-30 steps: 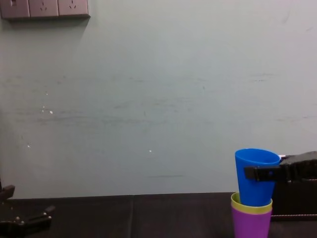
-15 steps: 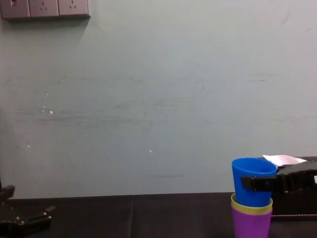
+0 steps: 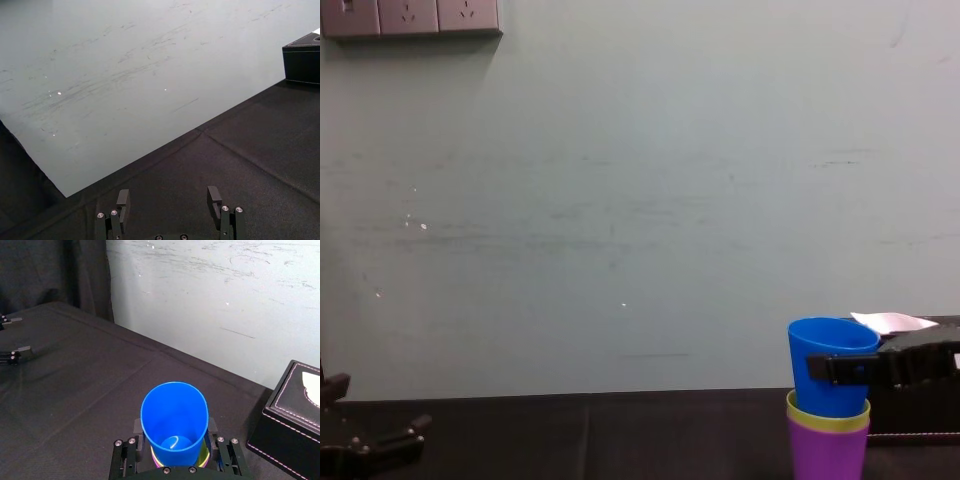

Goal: Stack the three plastic cups sequentially using one hand.

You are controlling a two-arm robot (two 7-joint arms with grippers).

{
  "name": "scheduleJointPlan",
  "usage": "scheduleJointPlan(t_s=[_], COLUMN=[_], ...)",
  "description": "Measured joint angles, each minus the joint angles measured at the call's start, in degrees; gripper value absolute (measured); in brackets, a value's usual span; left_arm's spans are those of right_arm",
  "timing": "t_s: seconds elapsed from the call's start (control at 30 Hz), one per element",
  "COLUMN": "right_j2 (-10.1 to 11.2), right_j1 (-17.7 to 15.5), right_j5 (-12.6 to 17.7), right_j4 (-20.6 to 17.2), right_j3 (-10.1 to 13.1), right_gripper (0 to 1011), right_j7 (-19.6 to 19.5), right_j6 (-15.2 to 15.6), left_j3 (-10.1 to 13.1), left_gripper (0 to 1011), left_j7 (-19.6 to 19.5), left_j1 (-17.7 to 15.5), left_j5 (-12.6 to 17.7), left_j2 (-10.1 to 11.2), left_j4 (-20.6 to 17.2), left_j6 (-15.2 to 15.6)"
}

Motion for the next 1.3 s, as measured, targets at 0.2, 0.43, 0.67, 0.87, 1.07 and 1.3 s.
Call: scheduleJointPlan(t_s=[0.2,0.43,0.67,0.87,1.07,1.3], right_j2=[0.0,0.0,0.0,0.0,0.0,0.0], right_j1=[0.0,0.0,0.0,0.0,0.0,-0.3], right_j5=[0.0,0.1,0.1,0.1,0.1,-0.1], right_j4=[0.0,-0.1,-0.1,-0.1,-0.1,-0.4], right_j3=[0.0,0.0,0.0,0.0,0.0,0.0], right_gripper=[790,966,1004,1004,1004,1004], right_j7=[0.0,0.0,0.0,0.0,0.0,0.0], right_j6=[0.0,0.0,0.0,0.0,0.0,-0.2], left_j3=[0.0,0.0,0.0,0.0,0.0,0.0], left_gripper=[1010,1010,1010,1010,1010,1010], left_j7=[0.0,0.0,0.0,0.0,0.0,0.0], left_j1=[0.0,0.0,0.0,0.0,0.0,0.0], left_j5=[0.0,0.0,0.0,0.0,0.0,0.0], left_j2=[0.0,0.0,0.0,0.0,0.0,0.0], left_j4=[0.0,0.0,0.0,0.0,0.0,0.0], left_j6=[0.0,0.0,0.0,0.0,0.0,0.0])
